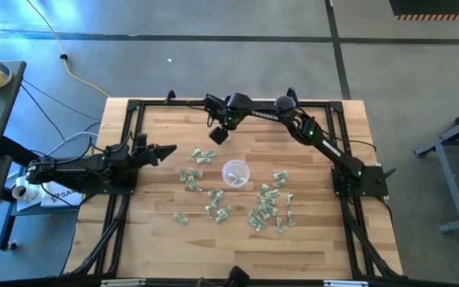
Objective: Pick and place Stevia / Truvia into bins
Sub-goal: Put the green stevia packet into the transparent bin
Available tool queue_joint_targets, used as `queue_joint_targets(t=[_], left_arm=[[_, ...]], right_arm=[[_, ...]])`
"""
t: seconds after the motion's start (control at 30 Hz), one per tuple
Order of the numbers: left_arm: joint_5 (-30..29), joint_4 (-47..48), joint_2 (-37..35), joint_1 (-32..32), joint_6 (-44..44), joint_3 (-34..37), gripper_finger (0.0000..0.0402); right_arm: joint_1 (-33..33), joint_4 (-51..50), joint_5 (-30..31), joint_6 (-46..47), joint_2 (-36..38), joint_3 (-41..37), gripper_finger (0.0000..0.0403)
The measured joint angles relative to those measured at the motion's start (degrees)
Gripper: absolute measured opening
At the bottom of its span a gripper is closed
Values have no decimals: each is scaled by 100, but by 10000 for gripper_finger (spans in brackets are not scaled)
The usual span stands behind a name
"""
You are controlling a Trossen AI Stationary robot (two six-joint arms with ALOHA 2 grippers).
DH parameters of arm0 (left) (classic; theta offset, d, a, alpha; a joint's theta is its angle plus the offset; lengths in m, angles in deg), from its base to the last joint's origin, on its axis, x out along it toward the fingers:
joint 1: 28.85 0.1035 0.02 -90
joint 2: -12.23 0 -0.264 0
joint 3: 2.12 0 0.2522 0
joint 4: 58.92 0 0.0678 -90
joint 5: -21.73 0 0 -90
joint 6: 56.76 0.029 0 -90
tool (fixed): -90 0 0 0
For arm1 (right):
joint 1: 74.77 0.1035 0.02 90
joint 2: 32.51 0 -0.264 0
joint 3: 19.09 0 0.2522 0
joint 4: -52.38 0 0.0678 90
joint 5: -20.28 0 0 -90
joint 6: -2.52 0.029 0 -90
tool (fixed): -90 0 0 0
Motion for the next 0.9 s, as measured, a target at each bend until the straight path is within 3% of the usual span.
queue_joint_targets(t=[0.17,0.53,0.63,0.77,0.9], left_arm=[[-3,-2,0,0,-133,-2,124],[-3,-2,0,0,-157,-1,124],[-3,-2,0,0,-187,-2,124],[-1,-2,0,0,-282,-2,124],[-15,-4,0,0,-258,-2,124]], right_arm=[[-77,-15,-476,-704,0,0,229],[-119,-234,-374,-933,-33,2,225],[-149,-779,-463,-1462,-35,44,225],[-137,-1364,-118,-3007,71,35,225],[-161,-935,-363,-3112,146,61,226]])
